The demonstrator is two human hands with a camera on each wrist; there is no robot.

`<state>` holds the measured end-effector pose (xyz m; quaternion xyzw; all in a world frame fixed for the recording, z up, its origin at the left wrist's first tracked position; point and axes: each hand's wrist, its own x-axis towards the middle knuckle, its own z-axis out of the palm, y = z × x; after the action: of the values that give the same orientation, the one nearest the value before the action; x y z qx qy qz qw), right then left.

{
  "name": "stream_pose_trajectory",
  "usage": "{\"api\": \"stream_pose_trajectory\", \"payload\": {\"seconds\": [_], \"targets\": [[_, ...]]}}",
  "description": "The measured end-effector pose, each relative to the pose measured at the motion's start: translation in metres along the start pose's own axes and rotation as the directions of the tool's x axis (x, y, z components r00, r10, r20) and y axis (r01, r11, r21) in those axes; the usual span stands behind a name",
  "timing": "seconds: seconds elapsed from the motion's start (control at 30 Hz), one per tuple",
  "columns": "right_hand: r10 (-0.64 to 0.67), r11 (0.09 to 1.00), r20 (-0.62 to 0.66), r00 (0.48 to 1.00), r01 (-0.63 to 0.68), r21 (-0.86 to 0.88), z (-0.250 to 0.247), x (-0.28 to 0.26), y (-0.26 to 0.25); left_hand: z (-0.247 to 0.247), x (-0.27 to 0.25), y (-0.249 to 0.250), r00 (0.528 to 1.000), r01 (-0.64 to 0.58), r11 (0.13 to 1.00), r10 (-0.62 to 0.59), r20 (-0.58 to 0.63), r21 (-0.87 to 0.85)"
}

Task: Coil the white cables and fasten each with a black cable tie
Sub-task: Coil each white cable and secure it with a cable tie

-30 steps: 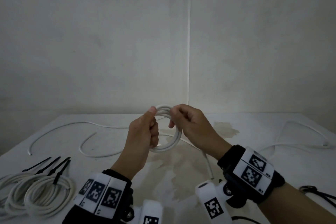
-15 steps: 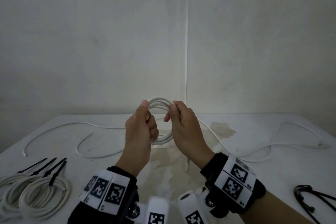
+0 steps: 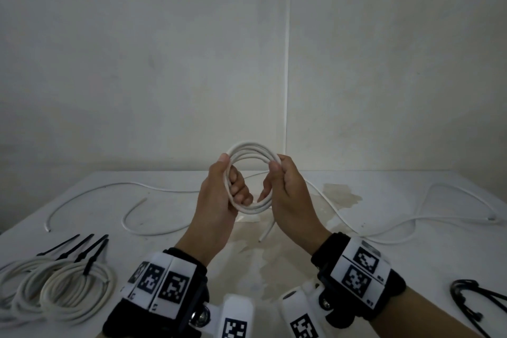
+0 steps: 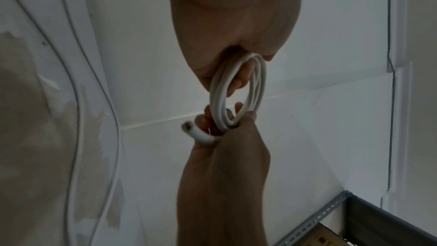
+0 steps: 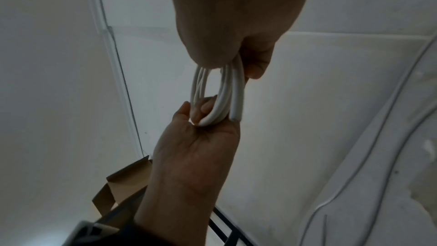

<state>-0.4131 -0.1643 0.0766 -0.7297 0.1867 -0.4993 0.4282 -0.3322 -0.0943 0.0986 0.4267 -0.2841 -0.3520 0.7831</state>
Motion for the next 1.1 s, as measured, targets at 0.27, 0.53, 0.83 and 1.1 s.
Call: {"api": "stream_pose_trajectory", "payload": {"seconds": [0.27, 0.53, 0.83, 1.1], "targets": [[0.043, 0.963, 0.023, 0.999, -0.048, 0.265, -0.003, 0.004, -0.007, 0.004, 0.003, -0.003, 0.999, -0.017, 0.998, 0.015, -0.034, -0.056], [0.001, 0.997, 0.210, 0.978, -0.018, 0.077, -0.020, 0.009, 0.000, -0.017, 0.007, 0.013, 0.953, 0.214, 0.964, -0.242, 0.183, 0.157], [-0.032, 0.998, 0.324, 0.946, 0.014, 0.056, -0.026, 0.006, 0.002, 0.003, -0.008, 0.001, 0.972, 0.228, 0.951, -0.235, 0.011, 0.207], [0.019, 0.999, 0.384, 0.923, -0.028, 0.019, -0.034, 0.005, -0.002, 0.005, -0.014, 0.000, 0.980, 0.189, 0.954, -0.196, 0.010, 0.233]]}}
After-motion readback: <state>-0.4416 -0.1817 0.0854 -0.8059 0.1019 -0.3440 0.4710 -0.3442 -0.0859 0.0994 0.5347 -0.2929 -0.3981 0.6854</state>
